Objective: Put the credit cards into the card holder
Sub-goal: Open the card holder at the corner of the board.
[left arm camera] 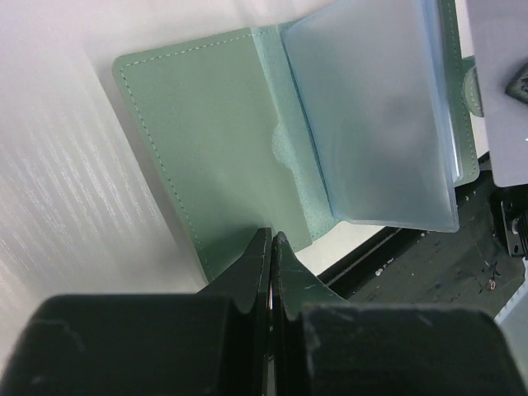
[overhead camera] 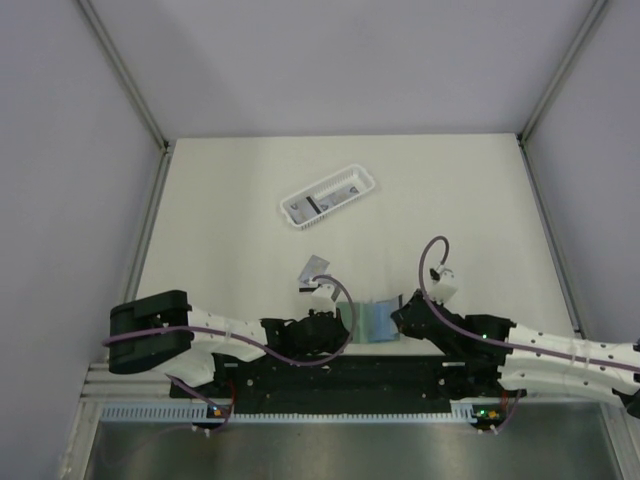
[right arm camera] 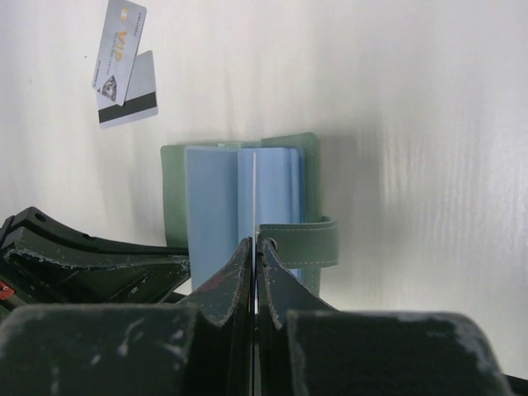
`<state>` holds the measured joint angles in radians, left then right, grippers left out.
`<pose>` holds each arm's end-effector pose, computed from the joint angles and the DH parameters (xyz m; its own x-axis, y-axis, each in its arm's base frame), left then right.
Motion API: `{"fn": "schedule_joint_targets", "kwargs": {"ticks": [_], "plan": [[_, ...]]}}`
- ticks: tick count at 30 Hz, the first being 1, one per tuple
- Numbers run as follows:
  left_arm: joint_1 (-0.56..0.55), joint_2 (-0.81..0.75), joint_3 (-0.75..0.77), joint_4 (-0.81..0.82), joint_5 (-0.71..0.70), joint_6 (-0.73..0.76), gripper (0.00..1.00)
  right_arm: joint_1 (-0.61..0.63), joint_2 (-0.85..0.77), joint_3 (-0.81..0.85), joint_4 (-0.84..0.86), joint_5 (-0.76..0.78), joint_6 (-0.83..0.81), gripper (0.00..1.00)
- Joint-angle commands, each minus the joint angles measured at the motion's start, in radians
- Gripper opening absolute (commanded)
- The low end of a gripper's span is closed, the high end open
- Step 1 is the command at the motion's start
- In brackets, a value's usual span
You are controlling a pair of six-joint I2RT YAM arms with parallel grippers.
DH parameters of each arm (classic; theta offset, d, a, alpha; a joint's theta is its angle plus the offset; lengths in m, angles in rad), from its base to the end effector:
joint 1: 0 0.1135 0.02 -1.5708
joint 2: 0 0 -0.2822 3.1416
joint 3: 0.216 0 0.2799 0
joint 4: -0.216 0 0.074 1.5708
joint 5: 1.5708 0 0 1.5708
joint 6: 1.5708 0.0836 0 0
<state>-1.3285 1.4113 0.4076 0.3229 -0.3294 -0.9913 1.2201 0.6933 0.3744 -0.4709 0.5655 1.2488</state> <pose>0.0962 -0.2766 0.0974 -0.8009 -0.0595 -0.5959 0.3437 0.7692 -0.5387 0.1050 0.1566 0.1624 -0.7065 0.4002 -0.5838 0.0215 0.8366 0.5474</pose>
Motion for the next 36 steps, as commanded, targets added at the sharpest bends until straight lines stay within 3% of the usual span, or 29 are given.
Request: {"fn": "schedule_joint_targets", "kwargs": {"ticks": [1, 23, 30, 36], "plan": [[0.000, 0.005, 0.031, 0.010, 0.009, 0.014, 0.00, 0.009, -0.055, -0.008, -0.077, 0.054, -0.017, 0.00], [0.000, 0.006, 0.019, 0.022, 0.015, 0.014, 0.00, 0.009, 0.047, -0.072, 0.221, -0.096, -0.201, 0.00], [0.000, 0.006, 0.019, 0.024, 0.018, 0.014, 0.00, 0.009, 0.170, -0.017, 0.140, -0.073, -0.167, 0.00], [0.000, 0.002, 0.014, 0.022, 0.015, 0.014, 0.00, 0.009, 0.129, 0.008, 0.017, 0.000, -0.131, 0.00]]}}
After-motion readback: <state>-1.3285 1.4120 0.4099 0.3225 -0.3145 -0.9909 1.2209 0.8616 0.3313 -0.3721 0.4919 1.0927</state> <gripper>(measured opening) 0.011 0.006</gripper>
